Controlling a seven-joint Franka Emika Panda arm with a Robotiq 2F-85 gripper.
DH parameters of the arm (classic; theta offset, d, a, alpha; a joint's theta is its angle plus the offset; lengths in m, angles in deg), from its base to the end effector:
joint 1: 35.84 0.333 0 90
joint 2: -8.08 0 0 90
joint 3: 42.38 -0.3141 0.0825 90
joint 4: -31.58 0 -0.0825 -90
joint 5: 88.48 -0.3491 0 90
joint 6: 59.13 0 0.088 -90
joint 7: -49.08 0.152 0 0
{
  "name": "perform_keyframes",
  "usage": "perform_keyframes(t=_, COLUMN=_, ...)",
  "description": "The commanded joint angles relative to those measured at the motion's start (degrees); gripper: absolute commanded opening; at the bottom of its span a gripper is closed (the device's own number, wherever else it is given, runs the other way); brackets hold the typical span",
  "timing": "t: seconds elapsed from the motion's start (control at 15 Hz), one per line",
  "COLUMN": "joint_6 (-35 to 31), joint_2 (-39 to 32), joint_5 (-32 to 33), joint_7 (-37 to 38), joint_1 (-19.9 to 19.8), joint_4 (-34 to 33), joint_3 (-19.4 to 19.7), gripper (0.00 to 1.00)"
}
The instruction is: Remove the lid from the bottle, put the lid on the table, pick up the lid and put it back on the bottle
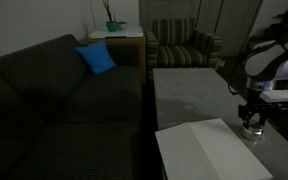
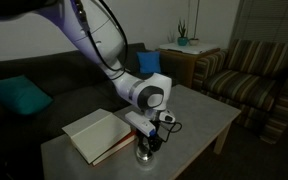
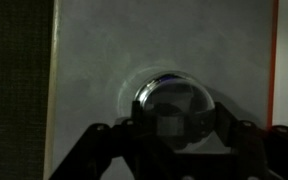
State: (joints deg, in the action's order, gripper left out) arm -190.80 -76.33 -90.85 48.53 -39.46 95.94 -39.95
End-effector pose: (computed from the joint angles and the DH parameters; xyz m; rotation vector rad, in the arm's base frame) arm 0.6091 -0.0590 -0.1450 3.0994 -0.1492 -0.4657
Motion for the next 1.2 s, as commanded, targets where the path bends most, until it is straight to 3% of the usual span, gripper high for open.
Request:
perform_keyframes(t=0.0, joint_6=-1.3, joint_2=0.0, joint_5=0.7, joint_7=0.5, joint_1=-0.1, joint_4=0.4, joint_3=-0.2, gripper=0.44)
perform_keyframes(t=1.13, joint_6=-1.8, joint_2=5.8, joint_5=0.4, joint_7=0.4, joint_1=2.1, joint_4=6.0, joint_3=0.5, gripper=0.44)
